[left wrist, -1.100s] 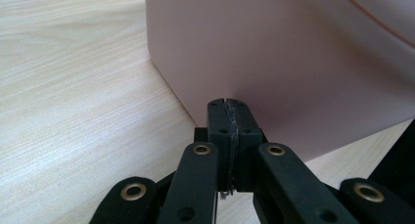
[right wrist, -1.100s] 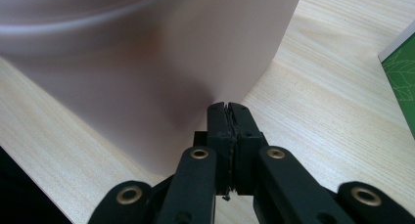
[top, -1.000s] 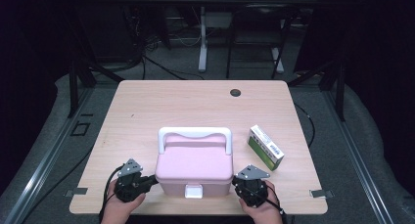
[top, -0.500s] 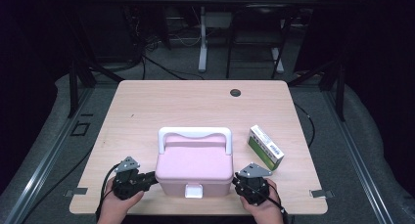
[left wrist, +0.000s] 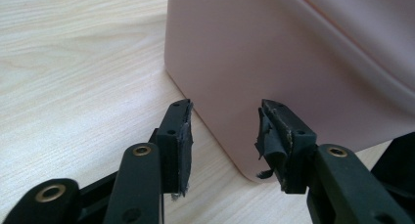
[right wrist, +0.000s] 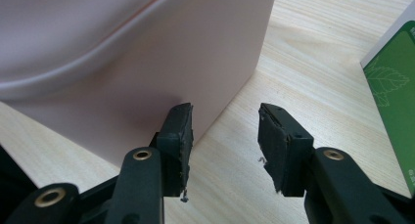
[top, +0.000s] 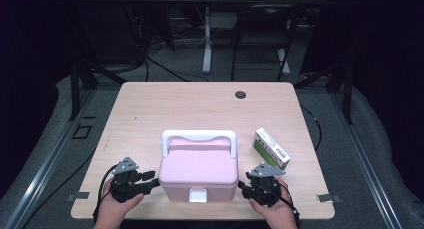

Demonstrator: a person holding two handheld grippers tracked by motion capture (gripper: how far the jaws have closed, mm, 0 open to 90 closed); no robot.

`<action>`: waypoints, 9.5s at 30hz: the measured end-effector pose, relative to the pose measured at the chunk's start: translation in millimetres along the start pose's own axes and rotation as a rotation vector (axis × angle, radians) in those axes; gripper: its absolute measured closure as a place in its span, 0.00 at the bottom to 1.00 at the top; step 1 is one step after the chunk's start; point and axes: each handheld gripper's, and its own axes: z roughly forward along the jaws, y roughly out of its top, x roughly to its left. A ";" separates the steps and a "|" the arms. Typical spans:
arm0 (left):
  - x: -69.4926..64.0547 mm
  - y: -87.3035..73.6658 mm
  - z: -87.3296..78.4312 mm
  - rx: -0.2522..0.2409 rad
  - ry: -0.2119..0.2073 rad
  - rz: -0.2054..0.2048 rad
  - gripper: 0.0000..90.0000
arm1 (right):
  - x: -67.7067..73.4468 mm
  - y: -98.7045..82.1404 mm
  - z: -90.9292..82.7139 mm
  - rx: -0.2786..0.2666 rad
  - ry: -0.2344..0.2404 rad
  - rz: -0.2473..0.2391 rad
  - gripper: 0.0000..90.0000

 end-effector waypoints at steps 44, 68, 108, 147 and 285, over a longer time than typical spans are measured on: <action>4.1 70.3 -44.1 -0.006 -0.042 0.056 0.46 | -19.3 72.0 -50.5 -0.005 0.115 -0.034 0.51; -5.4 109.8 -25.3 -0.001 -0.076 0.055 0.48 | -19.5 103.0 -36.9 -0.021 0.154 -0.016 0.53; -9.8 103.5 -9.1 0.006 -0.096 0.087 0.70 | -17.8 104.1 -21.9 -0.010 0.203 -0.007 0.73; -17.0 100.9 -19.4 0.025 -0.092 0.083 0.82 | -14.4 101.7 -32.1 -0.010 0.236 -0.013 0.82; -45.7 90.5 -53.4 -0.002 -0.164 0.185 1.00 | -31.8 93.0 -69.2 -0.100 0.215 0.100 0.85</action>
